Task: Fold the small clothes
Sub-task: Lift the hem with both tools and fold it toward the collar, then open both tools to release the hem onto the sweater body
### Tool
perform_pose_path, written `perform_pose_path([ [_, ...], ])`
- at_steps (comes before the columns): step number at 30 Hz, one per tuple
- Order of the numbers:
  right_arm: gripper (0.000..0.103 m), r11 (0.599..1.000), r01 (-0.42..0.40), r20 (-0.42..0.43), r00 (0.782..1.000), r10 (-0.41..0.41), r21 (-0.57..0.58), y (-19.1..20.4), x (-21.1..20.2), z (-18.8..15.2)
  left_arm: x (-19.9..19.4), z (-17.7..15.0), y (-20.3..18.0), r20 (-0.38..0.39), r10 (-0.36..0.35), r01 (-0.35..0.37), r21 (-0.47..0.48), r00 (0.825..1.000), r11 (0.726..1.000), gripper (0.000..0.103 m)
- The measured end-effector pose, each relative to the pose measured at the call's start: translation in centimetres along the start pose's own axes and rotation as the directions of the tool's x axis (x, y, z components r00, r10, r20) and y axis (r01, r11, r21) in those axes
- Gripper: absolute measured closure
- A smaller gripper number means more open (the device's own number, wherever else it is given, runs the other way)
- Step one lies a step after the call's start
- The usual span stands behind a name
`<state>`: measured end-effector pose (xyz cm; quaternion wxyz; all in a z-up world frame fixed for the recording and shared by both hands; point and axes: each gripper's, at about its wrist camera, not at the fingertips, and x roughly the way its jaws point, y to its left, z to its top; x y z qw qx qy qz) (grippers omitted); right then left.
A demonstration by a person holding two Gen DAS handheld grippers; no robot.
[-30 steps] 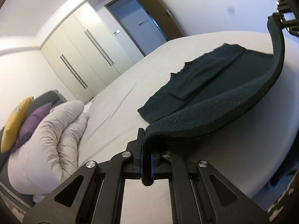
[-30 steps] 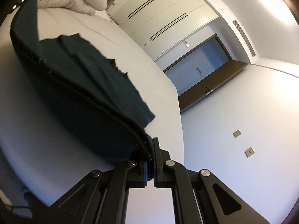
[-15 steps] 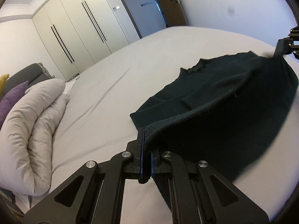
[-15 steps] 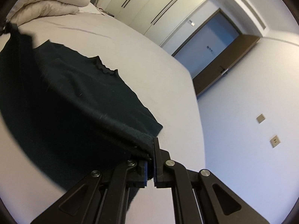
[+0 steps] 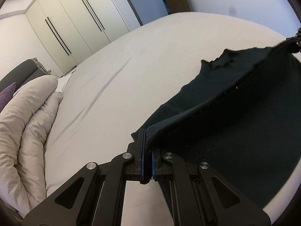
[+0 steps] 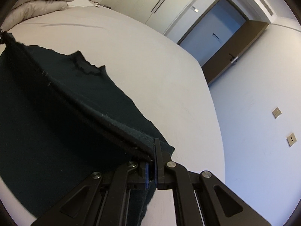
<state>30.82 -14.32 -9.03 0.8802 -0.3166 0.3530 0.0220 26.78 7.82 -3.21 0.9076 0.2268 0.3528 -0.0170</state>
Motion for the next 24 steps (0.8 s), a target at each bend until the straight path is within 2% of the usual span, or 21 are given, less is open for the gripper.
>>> perform_pose_path([
  [9,0.1,0.999,-0.033,-0.061,0.998,0.034,0.023,0.0,4.8,1.7,5.8,1.8,0.1,-0.062,-0.029,0.028,-0.015,0.998,0.999,0.099],
  [12,0.099,0.997,-0.057,-0.087,0.994,0.061,0.052,-0.2,6.4,2.2,7.8,2.0,-0.3,-0.092,-0.04,0.039,-0.008,0.995,0.999,0.099],
  [13,0.099,0.996,-0.063,-0.097,0.993,0.069,0.059,-0.2,6.9,2.3,8.5,2.0,-0.6,-0.104,-0.044,0.044,-0.003,0.994,0.999,0.096],
  [15,0.097,0.993,-0.088,-0.14,0.985,0.1,0.084,-0.2,8.3,2.4,10.3,2.1,-1.3,-0.135,-0.05,0.052,0.009,0.99,0.999,0.095],
  [16,0.093,0.991,-0.09,-0.146,0.984,0.104,0.098,-0.3,8.8,2.4,11.1,2.1,-1.6,-0.139,-0.056,0.057,0.005,0.989,0.998,0.094],
  [18,0.055,0.986,-0.07,-0.15,0.984,0.093,0.154,-0.9,9.4,2.4,11.9,2.4,-1.7,-0.13,-0.057,0.056,-0.01,0.99,0.998,0.093],
  [19,0.048,0.981,-0.06,-0.146,0.985,0.088,0.187,-1.4,9.5,2.3,12.1,2.7,-1.6,-0.128,-0.063,0.061,-0.022,0.99,0.998,0.091],
  [20,0.036,0.97,-0.055,-0.146,0.985,0.092,0.236,-2.2,9.7,2.0,12.3,2.9,-1.4,-0.123,-0.074,0.07,-0.04,0.99,0.997,0.09],
  [21,0.031,0.96,-0.061,-0.143,0.984,0.103,0.273,-2.9,9.7,1.8,12.3,2.9,-1.1,-0.116,-0.081,0.075,-0.054,0.99,0.996,0.085],
  [23,0.03,0.933,-0.088,-0.132,0.981,0.142,0.35,-4.3,9.8,0.8,12.4,2.8,-0.1,-0.112,-0.066,0.057,-0.081,0.992,0.995,0.059],
  [24,0.028,0.924,-0.088,-0.137,0.979,0.148,0.371,-4.6,9.9,0.5,12.5,2.8,0.4,-0.113,-0.041,0.03,-0.097,0.993,0.995,0.025],
])
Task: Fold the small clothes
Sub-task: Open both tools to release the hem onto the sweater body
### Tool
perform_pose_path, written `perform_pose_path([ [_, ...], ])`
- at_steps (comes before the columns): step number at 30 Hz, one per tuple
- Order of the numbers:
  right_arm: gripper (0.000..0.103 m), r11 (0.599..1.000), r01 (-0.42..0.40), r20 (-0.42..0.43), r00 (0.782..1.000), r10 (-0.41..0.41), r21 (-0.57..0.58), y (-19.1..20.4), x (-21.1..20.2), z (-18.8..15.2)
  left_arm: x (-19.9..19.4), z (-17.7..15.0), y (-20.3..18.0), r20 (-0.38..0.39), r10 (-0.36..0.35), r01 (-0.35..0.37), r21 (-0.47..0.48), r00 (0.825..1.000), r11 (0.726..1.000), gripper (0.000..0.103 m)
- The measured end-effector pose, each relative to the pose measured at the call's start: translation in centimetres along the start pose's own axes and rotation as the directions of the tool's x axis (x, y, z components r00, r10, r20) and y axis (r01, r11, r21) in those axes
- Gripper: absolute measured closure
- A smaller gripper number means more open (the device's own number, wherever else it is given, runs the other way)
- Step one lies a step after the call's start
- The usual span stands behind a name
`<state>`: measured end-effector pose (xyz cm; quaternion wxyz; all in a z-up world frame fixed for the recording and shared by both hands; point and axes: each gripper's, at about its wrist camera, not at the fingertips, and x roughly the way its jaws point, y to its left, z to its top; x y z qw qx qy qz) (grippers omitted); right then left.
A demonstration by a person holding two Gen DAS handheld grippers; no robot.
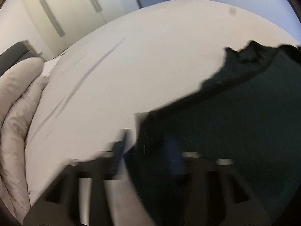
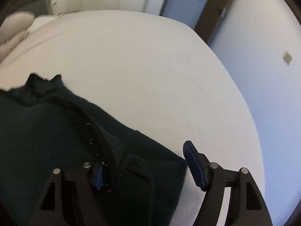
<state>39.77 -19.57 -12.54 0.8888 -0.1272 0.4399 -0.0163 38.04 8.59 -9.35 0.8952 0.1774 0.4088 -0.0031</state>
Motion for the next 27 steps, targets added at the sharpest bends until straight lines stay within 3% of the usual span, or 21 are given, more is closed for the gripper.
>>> perform_pose_path([
  [1,0.027,1.0,-0.003,-0.007,1.0,0.003,0.021,-0.4,0.0,-0.2,-0.1,0.0,0.6,0.008,0.026,-0.025,-0.018,1.0,1.0,0.008],
  [4,0.019,0.987,-0.074,-0.02,0.997,0.077,0.141,-2.3,0.3,-0.4,0.5,-0.1,2.2,-0.016,0.026,-0.027,-0.093,1.0,0.995,0.008],
  [6,0.005,0.972,-0.079,-0.03,0.996,0.088,0.222,-3.6,0.8,-0.3,1.0,-0.2,2.7,-0.032,0.033,-0.037,-0.122,0.999,0.992,0.008],
  [9,0.001,0.941,-0.12,-0.045,0.989,0.141,0.316,-5.1,1.6,-0.1,1.2,-0.3,2.9,-0.034,0.051,-0.055,-0.134,0.998,0.989,0.007],
  [12,0.0,0.891,-0.143,-0.126,0.968,0.216,0.431,-6.8,3.3,-0.1,1.4,-0.3,2.9,-0.035,0.071,-0.075,-0.155,0.997,0.985,0.007],
  [16,0.0,0.822,-0.092,-0.117,0.975,0.19,0.563,-9.1,2.5,-0.7,0.4,-0.4,4.9,0.001,0.112,-0.109,-0.21,0.994,0.972,0.007],
  [19,0.01,0.845,0.02,-0.139,0.988,0.065,0.535,-9.1,1.2,-0.7,-1.1,-1.2,7.0,0.029,0.127,-0.112,-0.312,0.991,0.943,0.008],
  [22,0.019,0.875,-0.144,-0.038,0.983,0.182,0.461,-7.4,0.0,0.3,-2.0,-2.1,9.7,0.043,0.072,-0.048,-0.418,0.996,0.907,0.008],
  [24,0.027,0.9,-0.155,-0.041,0.981,0.188,0.407,-6.3,-0.1,0.6,-2.5,-2.7,10.3,0.052,0.057,-0.028,-0.444,0.997,0.896,0.008],
  [27,0.037,0.894,-0.213,-0.074,0.962,0.262,0.394,-4.9,1.1,0.4,-3.2,-3.2,9.6,0.071,0.039,-0.005,-0.426,0.997,0.905,0.008],
])
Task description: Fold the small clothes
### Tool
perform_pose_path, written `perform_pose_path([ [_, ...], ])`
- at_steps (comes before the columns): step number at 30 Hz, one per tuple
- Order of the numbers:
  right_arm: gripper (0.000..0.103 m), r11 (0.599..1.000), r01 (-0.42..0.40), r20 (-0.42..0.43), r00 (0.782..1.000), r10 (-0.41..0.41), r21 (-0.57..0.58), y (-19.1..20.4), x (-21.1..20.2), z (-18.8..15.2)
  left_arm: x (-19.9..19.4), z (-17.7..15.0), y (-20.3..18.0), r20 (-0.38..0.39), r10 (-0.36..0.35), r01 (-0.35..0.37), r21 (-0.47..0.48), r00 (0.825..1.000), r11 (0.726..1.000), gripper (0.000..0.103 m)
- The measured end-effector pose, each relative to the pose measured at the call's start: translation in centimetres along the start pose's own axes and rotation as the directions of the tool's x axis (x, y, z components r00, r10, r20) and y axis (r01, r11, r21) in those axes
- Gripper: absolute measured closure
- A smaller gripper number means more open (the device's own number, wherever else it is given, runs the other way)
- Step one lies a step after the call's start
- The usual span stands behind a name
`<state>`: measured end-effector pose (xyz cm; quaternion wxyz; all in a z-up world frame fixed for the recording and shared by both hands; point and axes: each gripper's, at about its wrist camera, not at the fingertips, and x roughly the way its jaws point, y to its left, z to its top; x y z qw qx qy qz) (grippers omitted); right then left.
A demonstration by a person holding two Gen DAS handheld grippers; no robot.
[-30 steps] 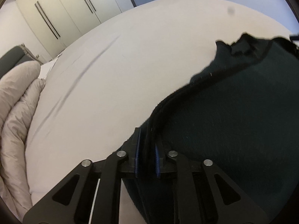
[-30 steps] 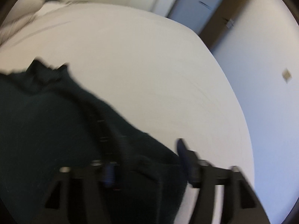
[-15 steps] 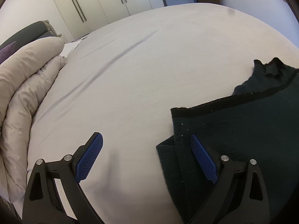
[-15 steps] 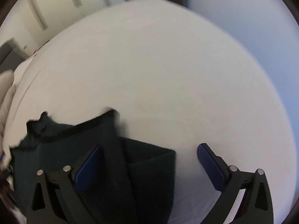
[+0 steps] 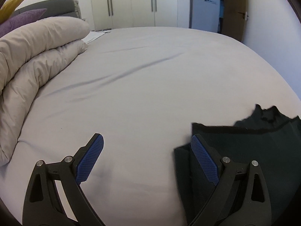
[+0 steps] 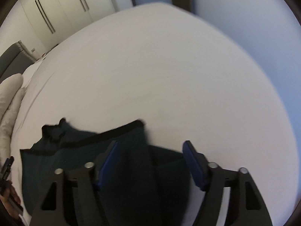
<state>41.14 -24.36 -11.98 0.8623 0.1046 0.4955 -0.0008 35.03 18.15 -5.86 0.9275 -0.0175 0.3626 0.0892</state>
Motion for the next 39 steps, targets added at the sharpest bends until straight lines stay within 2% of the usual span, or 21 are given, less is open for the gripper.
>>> perform_pose_path([
  [2,0.039,1.0,0.01,-0.04,0.999,-0.009,0.012,-0.2,1.6,0.2,-0.6,-0.4,-0.6,0.006,-0.01,0.01,0.028,1.0,1.0,0.008],
  [4,0.045,1.0,0.007,-0.026,1.0,-0.007,0.003,0.1,1.8,0.1,-0.9,-0.7,-0.8,0.005,-0.021,0.021,0.048,1.0,0.999,0.008],
  [5,0.065,1.0,-0.014,-0.026,1.0,0.014,-0.019,0.4,1.6,0.0,-1.0,-0.9,-0.9,0.004,-0.031,0.031,0.054,1.0,0.998,0.008],
  [6,0.078,0.999,-0.032,-0.03,0.999,0.031,-0.044,0.6,1.6,0.1,-1.9,-1.5,-2.3,0.005,-0.037,0.036,0.058,0.999,0.998,0.008],
  [7,0.084,0.996,-0.036,-0.026,0.999,0.034,-0.084,1.2,1.4,0.0,-2.1,-1.8,-2.6,0.006,-0.038,0.038,0.059,0.999,0.998,0.008],
  [8,0.095,0.993,-0.024,-0.018,1.0,0.022,-0.115,1.7,1.2,-0.1,-2.1,-1.9,-2.8,0.006,-0.039,0.039,0.056,0.999,0.998,0.008],
  [9,0.096,0.991,-0.006,-0.007,1.0,0.005,-0.135,2.0,1.0,-0.2,-2.1,-2.1,-2.9,0.005,-0.043,0.043,0.052,0.999,0.998,0.008],
  [15,0.098,0.995,0.033,0.037,0.999,-0.03,-0.094,1.9,-0.5,-0.8,-3.4,-2.6,-4.7,0.004,-0.061,0.061,0.065,0.998,0.996,0.008],
  [17,0.098,0.996,0.045,0.032,0.999,-0.043,-0.081,0.6,0.4,0.4,-3.4,-2.7,-4.9,0.001,-0.062,0.062,0.067,0.998,0.996,0.008],
  [22,0.099,0.999,0.043,0.031,0.999,-0.043,-0.015,-1.6,0.8,0.0,-3.5,-3.7,-4.5,-0.005,-0.07,0.07,0.044,0.998,0.997,0.008],
  [29,0.099,0.987,-0.017,0.105,0.994,0.0,0.16,-4.7,-0.2,-2.6,-5.4,-5.6,-0.8,0.031,-0.054,0.057,-0.084,0.998,0.995,0.008],
  [31,0.099,0.987,-0.005,0.107,0.994,-0.012,0.16,-4.7,0.0,-3.0,-5.5,-6.0,-0.1,0.023,-0.054,0.056,-0.096,0.998,0.994,0.008],
  [35,0.099,0.99,0.078,0.084,0.993,-0.088,0.118,-4.1,0.2,-2.5,-6.1,-6.8,0.4,0.008,-0.06,0.06,-0.095,0.998,0.994,0.008],
  [37,0.096,0.992,0.113,0.098,0.988,-0.118,0.057,-2.8,-0.3,-2.6,-6.7,-7.2,0.4,0.015,-0.067,0.068,-0.088,0.998,0.994,0.008],
  [38,0.084,0.994,0.105,0.096,0.99,-0.108,0.031,-2.7,-0.6,-2.9,-7.0,-7.4,0.2,0.02,-0.07,0.072,-0.075,0.997,0.995,0.008],
  [39,0.057,0.996,0.087,0.093,0.992,-0.089,0.025,-1.6,-0.2,-2.7,-7.3,-7.6,0.0,0.025,-0.076,0.077,-0.061,0.997,0.995,0.008],
])
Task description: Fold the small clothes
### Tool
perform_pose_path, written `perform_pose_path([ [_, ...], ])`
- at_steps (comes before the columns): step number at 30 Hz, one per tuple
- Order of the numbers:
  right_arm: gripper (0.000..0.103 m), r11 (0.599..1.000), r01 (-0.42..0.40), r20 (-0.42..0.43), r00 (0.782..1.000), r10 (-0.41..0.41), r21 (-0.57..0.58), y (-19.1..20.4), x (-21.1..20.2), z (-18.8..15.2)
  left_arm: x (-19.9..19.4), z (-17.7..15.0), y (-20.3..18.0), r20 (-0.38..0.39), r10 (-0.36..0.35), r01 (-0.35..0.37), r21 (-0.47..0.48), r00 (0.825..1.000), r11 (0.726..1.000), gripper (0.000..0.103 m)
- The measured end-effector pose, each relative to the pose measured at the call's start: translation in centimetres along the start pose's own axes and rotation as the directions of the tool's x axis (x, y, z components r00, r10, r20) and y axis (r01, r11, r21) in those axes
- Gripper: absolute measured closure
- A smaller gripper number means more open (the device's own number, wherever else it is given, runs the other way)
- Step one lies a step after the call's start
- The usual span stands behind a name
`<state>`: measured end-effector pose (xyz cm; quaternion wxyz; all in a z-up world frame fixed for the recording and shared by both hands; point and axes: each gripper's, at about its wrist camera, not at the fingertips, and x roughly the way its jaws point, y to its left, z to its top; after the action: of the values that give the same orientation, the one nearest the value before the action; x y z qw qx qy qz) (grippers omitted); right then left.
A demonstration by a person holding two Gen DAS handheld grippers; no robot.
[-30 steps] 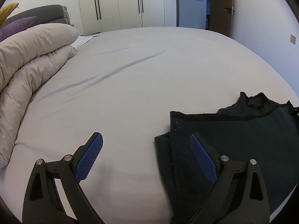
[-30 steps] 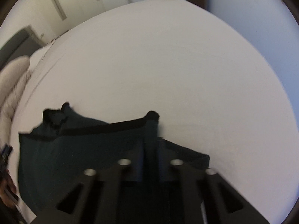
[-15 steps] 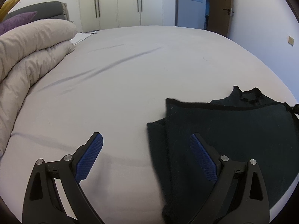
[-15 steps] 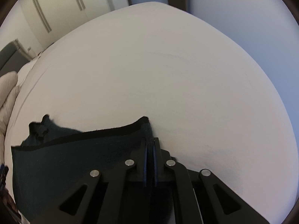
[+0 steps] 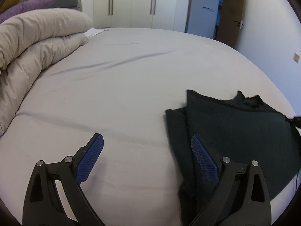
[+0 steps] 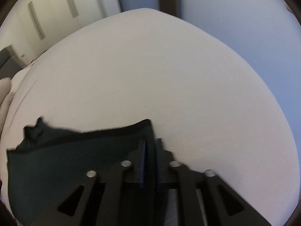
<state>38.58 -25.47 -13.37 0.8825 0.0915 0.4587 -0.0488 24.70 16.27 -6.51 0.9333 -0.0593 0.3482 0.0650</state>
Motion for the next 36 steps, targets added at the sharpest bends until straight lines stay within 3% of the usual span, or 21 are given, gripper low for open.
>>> perform_pose_path([
  [1,0.049,0.999,-0.041,0.0,0.999,0.041,0.005,-0.1,-0.5,-0.1,-0.2,-0.1,-0.5,0.005,-0.007,0.007,0.02,1.0,1.0,0.008],
  [2,0.031,0.997,-0.081,0.016,0.997,0.08,0.018,-0.3,-1.3,-0.3,-0.6,-0.3,-1.2,0.017,-0.009,0.009,0.052,1.0,0.999,0.008],
  [3,0.024,0.997,-0.065,0.033,0.997,0.064,0.032,-0.4,-2.0,-0.4,-1.0,-0.4,-1.8,0.028,-0.01,0.007,0.082,1.0,0.997,0.008],
  [7,0.028,0.996,-0.064,0.126,0.99,0.057,0.057,-1.1,-5.4,-1.1,-1.0,-1.4,-4.9,0.031,0.022,-0.029,0.231,0.999,0.972,0.008],
  [9,0.037,0.994,-0.097,0.131,0.987,0.09,0.051,-0.9,-6.8,-2.2,0.1,-2.4,-6.1,-0.012,0.045,-0.04,0.277,0.999,0.96,0.008],
  [11,0.038,0.993,-0.104,0.16,0.983,0.094,0.052,-1.2,-8.0,-3.1,1.3,-3.9,-6.4,-0.065,0.073,-0.049,0.306,0.995,0.951,0.008],
  [17,0.044,0.962,-0.164,0.236,0.965,0.11,0.22,-5.4,-10.9,-4.7,2.6,-4.7,-5.6,-0.155,0.077,-0.034,0.261,0.985,0.965,0.007],
  [21,0.044,0.963,-0.196,0.193,0.968,0.16,0.186,-4.1,-9.9,-5.5,2.7,-5.3,-5.7,-0.156,0.121,-0.074,0.279,0.98,0.958,0.007],
  [23,0.044,0.968,-0.187,0.178,0.971,0.157,0.168,-2.9,-8.5,-5.8,2.8,-5.6,-5.2,-0.185,0.118,-0.07,0.247,0.976,0.967,0.007],
  [26,0.044,0.962,-0.213,0.183,0.966,0.182,0.171,-2.7,-7.9,-5.1,2.6,-5.7,-4.0,-0.229,0.08,-0.041,0.168,0.97,0.985,0.007],
  [29,0.044,0.972,-0.192,0.1,0.979,0.179,0.135,-1.5,-5.6,-4.8,1.1,-4.4,-2.6,-0.22,-0.006,0.025,0.081,0.976,0.996,0.012],
  [32,0.044,0.98,-0.189,0.11,0.977,0.18,0.069,-0.7,-5.6,-5.8,-1.6,-1.2,-0.7,-0.064,-0.042,0.042,0.005,0.997,0.999,0.011],
  [34,0.044,0.974,-0.219,0.124,0.97,0.21,0.063,-0.8,-5.7,-6.5,-1.3,1.3,-0.1,-0.052,-0.124,0.122,-0.042,0.991,0.992,0.009],
  [36,0.044,0.973,-0.221,0.128,0.969,0.213,0.058,-0.8,-5.6,-6.9,0.7,3.5,0.1,-0.082,-0.237,0.229,-0.097,0.968,0.969,0.009],
])
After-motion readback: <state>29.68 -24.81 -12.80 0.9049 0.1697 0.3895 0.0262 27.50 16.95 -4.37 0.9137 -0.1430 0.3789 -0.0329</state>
